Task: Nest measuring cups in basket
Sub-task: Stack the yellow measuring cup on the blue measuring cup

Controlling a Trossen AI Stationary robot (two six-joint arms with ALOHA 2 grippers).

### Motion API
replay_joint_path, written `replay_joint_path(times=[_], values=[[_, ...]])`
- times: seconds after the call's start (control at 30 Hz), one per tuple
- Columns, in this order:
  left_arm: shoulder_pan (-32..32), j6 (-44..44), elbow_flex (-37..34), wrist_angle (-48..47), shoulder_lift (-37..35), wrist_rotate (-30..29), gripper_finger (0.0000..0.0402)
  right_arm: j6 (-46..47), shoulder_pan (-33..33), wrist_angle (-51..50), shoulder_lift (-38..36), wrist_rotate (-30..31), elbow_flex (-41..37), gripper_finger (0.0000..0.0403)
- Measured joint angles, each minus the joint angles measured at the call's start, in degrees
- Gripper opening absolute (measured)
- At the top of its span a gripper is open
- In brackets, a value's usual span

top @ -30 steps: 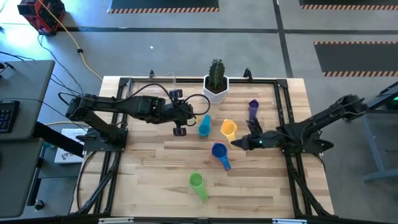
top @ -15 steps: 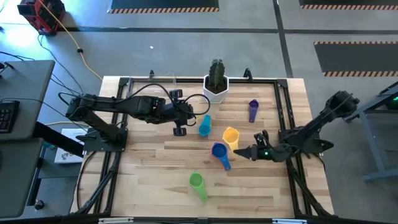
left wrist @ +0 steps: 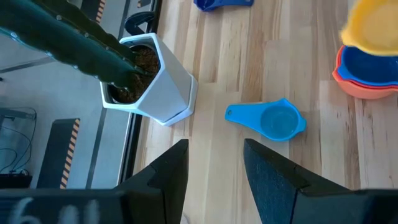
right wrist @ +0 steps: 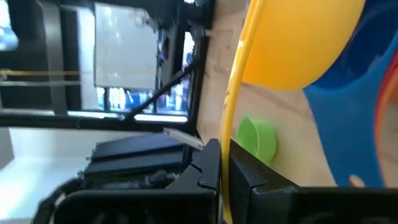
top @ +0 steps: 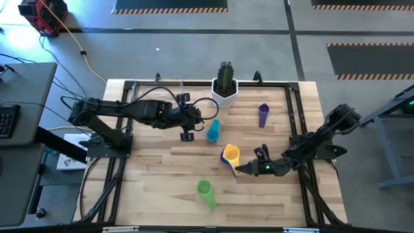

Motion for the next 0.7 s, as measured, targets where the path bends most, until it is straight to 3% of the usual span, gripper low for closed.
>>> replay_joint_path(times=[0.3,0.7], values=[[0.0,0.0,0.0,0.0,0.0,0.0,0.0143,2.6,-0.7,-0.1,6.2,-0.4,2.5,0.0000],[0.0,0.0,0.0,0.0,0.0,0.0,0.0143,3.8,-2.7,-0.8,7.2,-3.1,2.5,0.0000]])
